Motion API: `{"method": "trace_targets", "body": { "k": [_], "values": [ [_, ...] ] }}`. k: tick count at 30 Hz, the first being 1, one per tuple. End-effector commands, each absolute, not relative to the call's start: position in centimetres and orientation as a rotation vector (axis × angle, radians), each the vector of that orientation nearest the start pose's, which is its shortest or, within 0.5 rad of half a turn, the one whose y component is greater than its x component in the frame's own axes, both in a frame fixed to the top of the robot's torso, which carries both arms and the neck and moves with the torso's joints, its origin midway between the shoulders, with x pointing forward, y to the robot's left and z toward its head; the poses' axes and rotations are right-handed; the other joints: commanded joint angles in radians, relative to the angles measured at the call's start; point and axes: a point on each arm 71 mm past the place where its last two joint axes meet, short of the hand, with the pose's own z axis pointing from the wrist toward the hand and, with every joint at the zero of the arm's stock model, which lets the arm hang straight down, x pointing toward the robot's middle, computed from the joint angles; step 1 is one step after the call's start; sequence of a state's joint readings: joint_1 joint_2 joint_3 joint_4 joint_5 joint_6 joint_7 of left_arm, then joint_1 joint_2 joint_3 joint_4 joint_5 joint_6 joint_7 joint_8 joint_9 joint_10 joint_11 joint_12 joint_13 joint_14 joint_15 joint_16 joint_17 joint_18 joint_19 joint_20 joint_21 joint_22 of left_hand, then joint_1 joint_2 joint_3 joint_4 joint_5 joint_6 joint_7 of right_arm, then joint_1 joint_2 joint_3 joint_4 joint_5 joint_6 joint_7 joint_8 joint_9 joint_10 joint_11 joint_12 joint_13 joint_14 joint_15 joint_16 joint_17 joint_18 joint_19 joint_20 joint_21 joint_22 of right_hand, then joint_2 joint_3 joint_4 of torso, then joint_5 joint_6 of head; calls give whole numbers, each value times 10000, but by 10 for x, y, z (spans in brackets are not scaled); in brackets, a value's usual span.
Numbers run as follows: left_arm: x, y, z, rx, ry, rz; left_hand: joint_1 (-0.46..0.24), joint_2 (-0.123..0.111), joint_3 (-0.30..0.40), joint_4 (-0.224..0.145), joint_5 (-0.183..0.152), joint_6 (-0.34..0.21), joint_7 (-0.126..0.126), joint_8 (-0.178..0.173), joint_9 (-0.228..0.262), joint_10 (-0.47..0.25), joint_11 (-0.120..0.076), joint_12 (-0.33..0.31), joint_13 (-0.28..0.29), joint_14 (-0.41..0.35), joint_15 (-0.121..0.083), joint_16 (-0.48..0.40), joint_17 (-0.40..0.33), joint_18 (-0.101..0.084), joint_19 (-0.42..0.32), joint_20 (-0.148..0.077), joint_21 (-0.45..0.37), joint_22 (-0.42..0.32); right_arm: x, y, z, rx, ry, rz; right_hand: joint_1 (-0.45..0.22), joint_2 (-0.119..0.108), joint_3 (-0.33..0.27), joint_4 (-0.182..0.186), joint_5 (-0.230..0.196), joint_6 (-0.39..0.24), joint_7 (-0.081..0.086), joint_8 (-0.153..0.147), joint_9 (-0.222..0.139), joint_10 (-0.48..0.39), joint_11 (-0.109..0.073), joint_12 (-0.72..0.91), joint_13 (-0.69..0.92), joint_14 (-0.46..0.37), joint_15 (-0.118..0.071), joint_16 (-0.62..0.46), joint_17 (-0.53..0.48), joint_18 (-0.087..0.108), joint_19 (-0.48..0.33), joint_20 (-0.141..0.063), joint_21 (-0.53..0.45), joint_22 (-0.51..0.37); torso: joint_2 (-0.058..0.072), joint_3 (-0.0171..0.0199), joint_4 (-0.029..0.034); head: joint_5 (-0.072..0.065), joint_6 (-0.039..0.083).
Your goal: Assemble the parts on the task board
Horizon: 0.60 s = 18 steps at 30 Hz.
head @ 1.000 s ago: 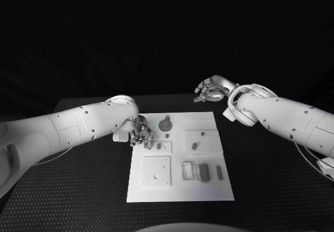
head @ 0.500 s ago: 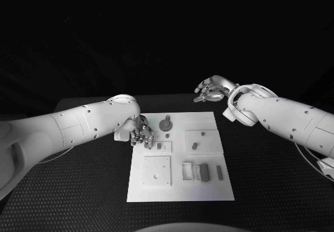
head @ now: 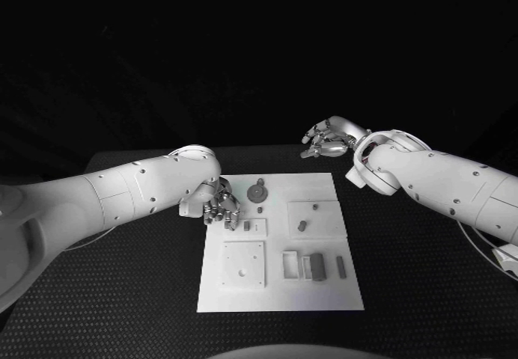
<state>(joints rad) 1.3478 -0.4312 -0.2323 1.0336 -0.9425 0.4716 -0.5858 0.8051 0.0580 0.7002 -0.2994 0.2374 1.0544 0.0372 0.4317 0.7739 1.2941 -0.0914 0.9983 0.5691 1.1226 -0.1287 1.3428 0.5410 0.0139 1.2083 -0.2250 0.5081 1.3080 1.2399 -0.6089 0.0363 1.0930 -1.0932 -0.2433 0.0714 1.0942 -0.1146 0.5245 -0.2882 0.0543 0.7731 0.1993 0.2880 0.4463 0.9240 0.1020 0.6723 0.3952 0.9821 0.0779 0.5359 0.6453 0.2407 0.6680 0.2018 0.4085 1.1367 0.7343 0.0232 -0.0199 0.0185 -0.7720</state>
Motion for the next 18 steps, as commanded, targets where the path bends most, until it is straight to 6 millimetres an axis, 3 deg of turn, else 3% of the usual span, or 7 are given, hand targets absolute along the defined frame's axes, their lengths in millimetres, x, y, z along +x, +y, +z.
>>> {"method": "trace_targets", "body": {
  "k": [1, 18],
  "values": [
    [537, 149, -249, 400, 26049, -1102, 165, 260, 159, 69, 1699, 398, -283, -15, 2594, 31, -91, 65, -10, 45, -53, 30, -11, 124, 20, -59, 68, 204, 571, -204, -165, 1672, 16528, 8200, 93, 2, -44, -15, -42, -56, 101, 39, -13, -16, 57, -60, -16, 4, 57, -62, 19, -191, -45, -2, -65, 13, 0, -5, -1, 2, -4],
    [533, 141, -250, 380, 25829, -1347, -59, 302, 96, 98, 1702, 654, -343, -33, 2724, 148, -136, 154, 22, 152, -55, 37, -30, 146, 100, -60, 85, 175, 570, -204, -165, 1662, 16531, 8209, 109, -6, -58, -12, -42, -60, 104, 40, -22, -24, 61, -61, -25, -11, 71, -114, 55, -197, -70, 7, -93, 23, 1, -9, 5, -17, 9]
  ]
}}
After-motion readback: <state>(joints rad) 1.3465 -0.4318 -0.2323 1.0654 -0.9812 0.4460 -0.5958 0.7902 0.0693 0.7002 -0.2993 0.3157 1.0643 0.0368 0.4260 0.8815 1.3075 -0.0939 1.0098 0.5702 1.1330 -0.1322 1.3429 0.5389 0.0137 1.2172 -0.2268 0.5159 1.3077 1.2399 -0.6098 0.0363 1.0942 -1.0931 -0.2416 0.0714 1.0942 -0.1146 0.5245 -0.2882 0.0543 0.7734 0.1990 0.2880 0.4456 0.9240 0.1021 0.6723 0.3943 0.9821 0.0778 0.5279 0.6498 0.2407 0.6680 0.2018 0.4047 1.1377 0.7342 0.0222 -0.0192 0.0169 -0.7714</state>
